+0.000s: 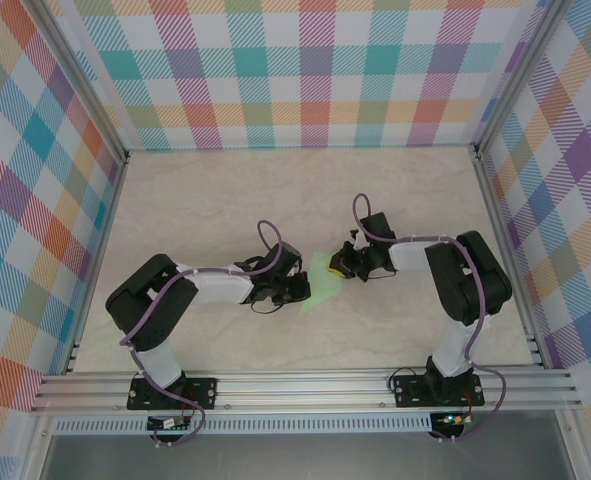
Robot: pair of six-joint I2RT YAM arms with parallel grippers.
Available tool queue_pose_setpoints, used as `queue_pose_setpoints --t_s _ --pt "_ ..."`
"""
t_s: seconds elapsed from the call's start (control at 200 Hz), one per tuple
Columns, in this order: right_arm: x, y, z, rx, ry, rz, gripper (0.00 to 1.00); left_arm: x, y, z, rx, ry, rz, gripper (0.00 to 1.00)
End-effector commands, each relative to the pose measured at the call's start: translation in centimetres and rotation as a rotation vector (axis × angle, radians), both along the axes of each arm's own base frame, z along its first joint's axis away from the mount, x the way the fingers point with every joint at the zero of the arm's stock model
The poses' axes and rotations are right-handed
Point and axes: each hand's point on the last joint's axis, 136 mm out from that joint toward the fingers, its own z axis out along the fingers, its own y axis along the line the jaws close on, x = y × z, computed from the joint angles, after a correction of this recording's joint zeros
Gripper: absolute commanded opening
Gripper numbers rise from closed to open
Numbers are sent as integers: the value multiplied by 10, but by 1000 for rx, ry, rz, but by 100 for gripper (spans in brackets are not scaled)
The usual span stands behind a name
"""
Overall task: Fold a paper plane with a square sheet of paper (pick it up from the middle)
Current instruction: Fourth fold the wing at the center of the table.
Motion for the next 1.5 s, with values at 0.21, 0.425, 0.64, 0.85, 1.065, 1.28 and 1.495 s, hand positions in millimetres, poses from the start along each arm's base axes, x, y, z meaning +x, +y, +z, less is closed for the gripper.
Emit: queue_pose_setpoints --t_s 0.21,0.425,0.64,0.85,1.065,1.28,1.495 --pt "29 -32 -12 -63 -4 -98 6 -59 84 -82 387 215 -1 0" --pt "38 -40 -17 -75 30 -126 6 -59 82 -82 383 218 -4 0" --pt "51 -45 -7 -81 14 -144 6 -60 83 -83 388 220 -7 0" --pt "59 -55 -8 -139 24 -155 7 -60 84 -83 389 221 -8 0" --pt "61 -55 10 -113 -12 -145 6 -60 82 -81 385 220 -13 0" --pt "48 -23 55 27 -108 -45 6 -58 78 -79 377 217 -17 0" --pt "37 -4 30 43 -67 -8 4 -58 76 -81 379 224 -25 0"
